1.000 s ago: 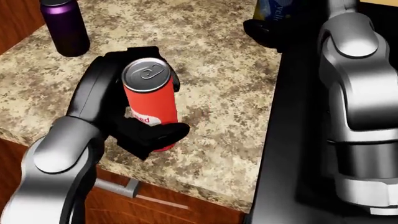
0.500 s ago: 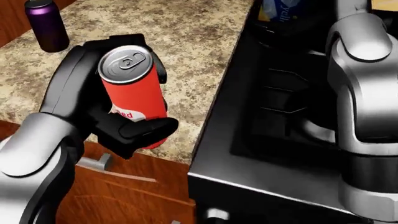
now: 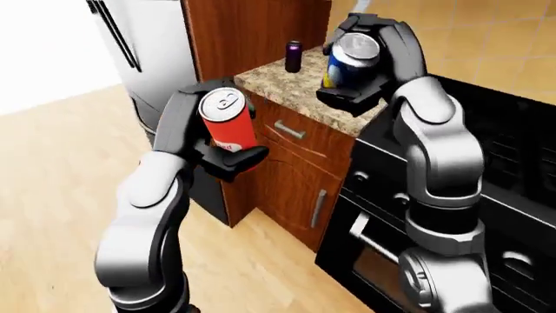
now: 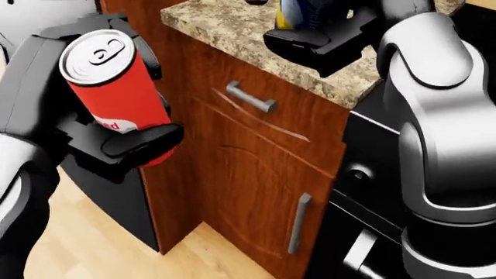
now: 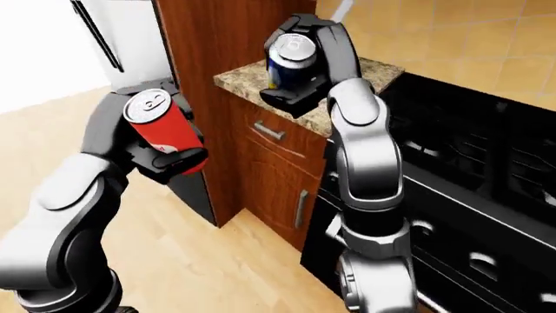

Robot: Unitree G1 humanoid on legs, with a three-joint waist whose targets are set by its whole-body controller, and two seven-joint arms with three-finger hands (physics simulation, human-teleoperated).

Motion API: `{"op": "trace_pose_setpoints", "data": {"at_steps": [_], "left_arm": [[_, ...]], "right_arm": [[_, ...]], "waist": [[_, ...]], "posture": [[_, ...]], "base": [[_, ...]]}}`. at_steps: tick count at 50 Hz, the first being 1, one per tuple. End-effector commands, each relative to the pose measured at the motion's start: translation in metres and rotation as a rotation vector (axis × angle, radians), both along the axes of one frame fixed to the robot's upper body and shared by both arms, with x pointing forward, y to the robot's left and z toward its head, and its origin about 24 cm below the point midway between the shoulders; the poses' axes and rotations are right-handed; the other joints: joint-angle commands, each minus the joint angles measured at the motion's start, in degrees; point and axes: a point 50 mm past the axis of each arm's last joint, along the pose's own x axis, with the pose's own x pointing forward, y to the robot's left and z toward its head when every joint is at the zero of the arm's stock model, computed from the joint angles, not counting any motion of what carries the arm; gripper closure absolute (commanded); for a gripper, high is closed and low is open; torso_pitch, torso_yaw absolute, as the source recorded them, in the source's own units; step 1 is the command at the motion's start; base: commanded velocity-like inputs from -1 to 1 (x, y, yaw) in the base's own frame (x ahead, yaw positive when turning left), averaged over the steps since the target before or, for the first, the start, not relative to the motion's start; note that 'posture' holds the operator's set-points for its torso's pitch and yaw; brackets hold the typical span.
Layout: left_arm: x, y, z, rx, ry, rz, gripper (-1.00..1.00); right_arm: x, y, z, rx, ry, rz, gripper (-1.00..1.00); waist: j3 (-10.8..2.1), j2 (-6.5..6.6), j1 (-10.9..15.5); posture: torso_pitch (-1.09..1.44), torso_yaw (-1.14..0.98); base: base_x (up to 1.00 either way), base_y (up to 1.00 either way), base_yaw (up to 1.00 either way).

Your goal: Move the drinks to the dining counter.

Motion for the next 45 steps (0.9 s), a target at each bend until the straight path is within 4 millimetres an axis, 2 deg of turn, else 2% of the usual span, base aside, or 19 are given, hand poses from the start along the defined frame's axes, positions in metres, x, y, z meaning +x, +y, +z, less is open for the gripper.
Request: {"op": "trace_pose_setpoints", "data": {"at_steps": [1,3,7,10,11,12,13,17,23,26,28,29,30,32,36,40,41,43,45], "left_arm": [[-0.003,0.001,0.015,-0.001,-0.08,-0.006,1.0],[-0.002,0.003,0.015,-0.005,-0.081,0.001,1.0],[-0.002,0.006,0.015,-0.009,-0.083,0.009,1.0],[-0.003,0.007,0.015,-0.011,-0.083,0.011,1.0],[-0.003,0.007,0.014,-0.011,-0.082,0.012,1.0],[-0.003,0.007,0.015,-0.011,-0.082,0.013,1.0],[-0.002,0.007,0.015,-0.011,-0.082,0.013,1.0],[-0.002,0.008,0.016,-0.01,-0.086,0.019,1.0],[-0.004,0.011,0.018,-0.01,-0.09,0.025,1.0],[-0.005,0.011,0.018,-0.012,-0.09,0.028,1.0],[-0.005,0.013,0.017,-0.013,-0.091,0.031,1.0],[-0.005,0.014,0.017,-0.014,-0.091,0.032,1.0],[-0.005,0.014,0.018,-0.015,-0.092,0.034,1.0],[-0.005,0.016,0.019,-0.015,-0.094,0.038,1.0],[-0.005,0.019,0.02,-0.017,-0.097,0.045,1.0],[-0.006,0.02,0.022,-0.015,-0.099,0.053,1.0],[-0.005,0.021,0.022,-0.013,-0.1,0.057,1.0],[-0.005,0.022,0.023,-0.008,-0.103,0.063,1.0],[-0.004,0.022,0.024,-0.001,-0.107,0.068,1.0]], "right_arm": [[-0.003,0.002,0.012,-0.002,-0.059,0.004,1.0],[-0.004,0.004,0.011,-0.001,-0.06,0.015,1.0],[-0.004,0.008,0.009,-0.002,-0.062,0.029,1.0],[-0.004,0.009,0.007,0.003,-0.058,0.041,1.0],[-0.003,0.008,0.006,0.007,-0.056,0.039,1.0],[-0.004,0.008,0.006,0.007,-0.055,0.039,1.0],[-0.004,0.008,0.006,0.007,-0.055,0.04,1.0],[-0.004,0.009,0.005,0.008,-0.054,0.045,1.0],[-0.004,0.011,0.005,0.008,-0.056,0.051,1.0],[-0.005,0.012,0.005,0.005,-0.057,0.053,1.0],[-0.007,0.014,0.005,0.002,-0.058,0.058,1.0],[-0.007,0.014,0.005,0.0,-0.058,0.059,1.0],[-0.006,0.015,0.004,0.0,-0.058,0.06,1.0],[-0.006,0.017,0.003,-0.003,-0.056,0.064,1.0],[-0.006,0.018,0.002,-0.004,-0.057,0.068,1.0],[-0.008,0.017,0.003,-0.005,-0.059,0.07,1.0],[-0.009,0.018,0.003,-0.007,-0.058,0.071,1.0],[-0.008,0.017,-0.001,-0.016,-0.048,0.069,1.0],[-0.009,0.017,0.0,-0.019,-0.05,0.069,1.0]], "waist": [[-0.11,0.65,0.78],[-1.52,1.63,0.98],[-1.5,4.93,0.41],[-2.19,8.62,-0.35],[-2.98,11.05,-0.41],[-4.0,11.59,-0.37],[-3.08,10.65,0.1],[-3.2,7.62,1.15],[-1.68,4.67,0.37],[-1.98,2.55,0.37],[-4.43,-1.16,0.34],[-2.21,1.84,-0.45],[-2.1,1.18,0.48],[-2.94,2.13,0.52],[-2.24,5.27,0.15],[-3.06,10.26,-0.26],[-4.23,10.6,-0.31],[-2.9,10.98,0.16],[-3.43,9.56,1.12]], "posture": [[0.0,0.0],[0.0,0.0],[0.0,0.0],[0.0,0.0],[0.0,0.0],[0.0,0.0],[0.0,0.0],[0.0,0.0],[0.0,0.0],[0.0,0.0],[0.0,0.0],[0.0,0.0],[0.0,0.0],[0.0,0.0],[0.0,0.0],[0.0,0.0],[0.0,0.0],[0.0,0.0],[0.0,0.0]], "base": [[0.0,0.0,1.0],[0.0,0.0,1.0],[0.0,0.0,1.0],[0.0,0.0,1.0],[0.0,0.0,1.0],[0.0,0.0,1.0],[0.0,0.0,1.0],[0.0,0.0,1.0],[0.0,0.0,1.0],[0.0,0.0,1.0],[0.0,0.0,1.0],[0.0,0.0,1.0],[0.0,0.0,1.0],[0.0,0.0,1.0],[0.0,0.0,1.0],[0.0,0.0,1.0],[0.0,0.0,1.0],[0.0,0.0,1.0],[0.0,0.0,1.0]]}}
